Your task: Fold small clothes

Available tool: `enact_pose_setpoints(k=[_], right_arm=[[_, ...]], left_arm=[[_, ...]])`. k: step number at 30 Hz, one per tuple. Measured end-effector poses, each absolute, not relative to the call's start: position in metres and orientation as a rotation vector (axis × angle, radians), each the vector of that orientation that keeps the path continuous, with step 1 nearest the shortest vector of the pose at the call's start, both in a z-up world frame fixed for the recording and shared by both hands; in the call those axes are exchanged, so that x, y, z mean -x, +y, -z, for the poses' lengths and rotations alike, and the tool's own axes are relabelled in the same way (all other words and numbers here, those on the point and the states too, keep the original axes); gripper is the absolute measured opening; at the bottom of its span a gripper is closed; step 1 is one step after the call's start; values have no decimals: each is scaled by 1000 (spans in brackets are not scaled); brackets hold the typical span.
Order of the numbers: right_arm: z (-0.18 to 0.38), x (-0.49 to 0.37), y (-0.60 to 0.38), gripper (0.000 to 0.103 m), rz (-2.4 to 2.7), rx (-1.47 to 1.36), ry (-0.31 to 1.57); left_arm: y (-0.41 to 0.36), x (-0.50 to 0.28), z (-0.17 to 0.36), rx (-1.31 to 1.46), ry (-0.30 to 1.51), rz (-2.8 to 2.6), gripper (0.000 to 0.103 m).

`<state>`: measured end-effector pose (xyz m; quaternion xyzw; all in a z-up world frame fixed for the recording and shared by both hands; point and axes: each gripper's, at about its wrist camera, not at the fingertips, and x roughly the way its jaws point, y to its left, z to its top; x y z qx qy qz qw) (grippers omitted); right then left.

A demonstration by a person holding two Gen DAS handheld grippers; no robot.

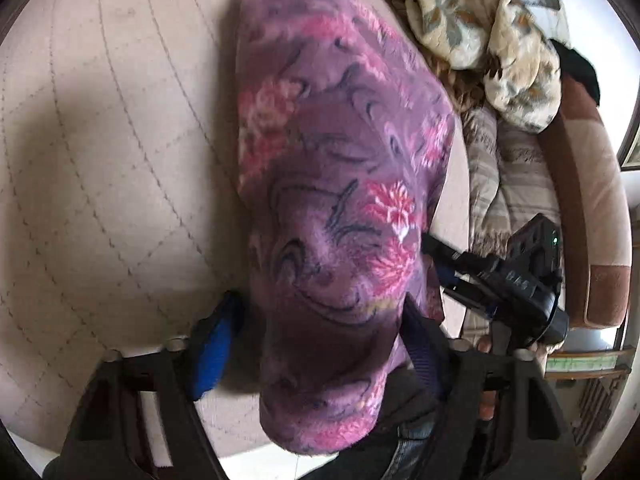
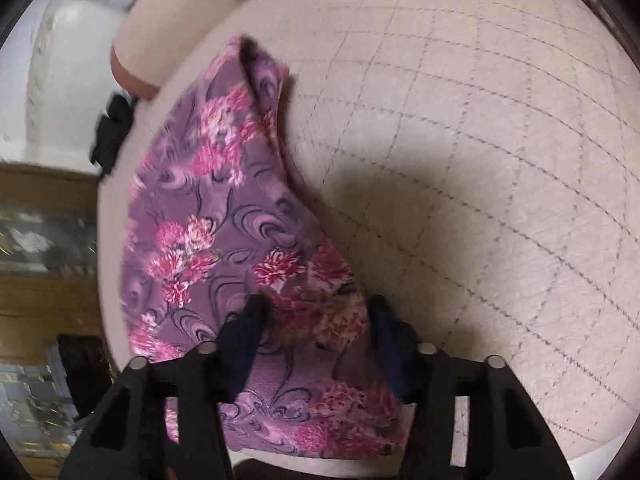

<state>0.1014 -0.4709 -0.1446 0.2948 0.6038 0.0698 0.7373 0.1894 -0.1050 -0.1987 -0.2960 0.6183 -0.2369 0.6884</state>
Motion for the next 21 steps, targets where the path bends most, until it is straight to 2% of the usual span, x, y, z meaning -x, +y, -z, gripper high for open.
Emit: enact_pose_setpoints(k=[1,2,4,7,11,15,17,18,20,21], right_arm=[[144,-102,-466,34,-165,-635,1326],[145,-101,-464,27,-189,-652,1326],[144,-105,-459,18,-218,-662,1311],[135,-103,-445,14,-286,-671,1283],[128,-73,-403,13,-396,-766,1221],[154,-30,-335,13,-459,-821,1232],[167,-21,-311,14,-417,-769,1283],[166,-24,-308,14,-402,-735,1287],[161,-28,-308,27,-414,-737,1283],[159,-28,-309,49,-415,-752,1267]], left_arm=[[-104,-189,198,669,1390,547,27],[-99,-191,198,698,1395,557,22],[-84,-193,196,776,1402,572,18],[-51,-198,166,821,1354,606,17],[0,-182,119,694,1281,593,16],[44,-151,133,591,1288,544,19],[63,-135,163,564,1311,489,24],[69,-129,174,563,1316,463,35],[84,-114,189,601,1306,447,52],[91,-110,190,635,1294,439,53]])
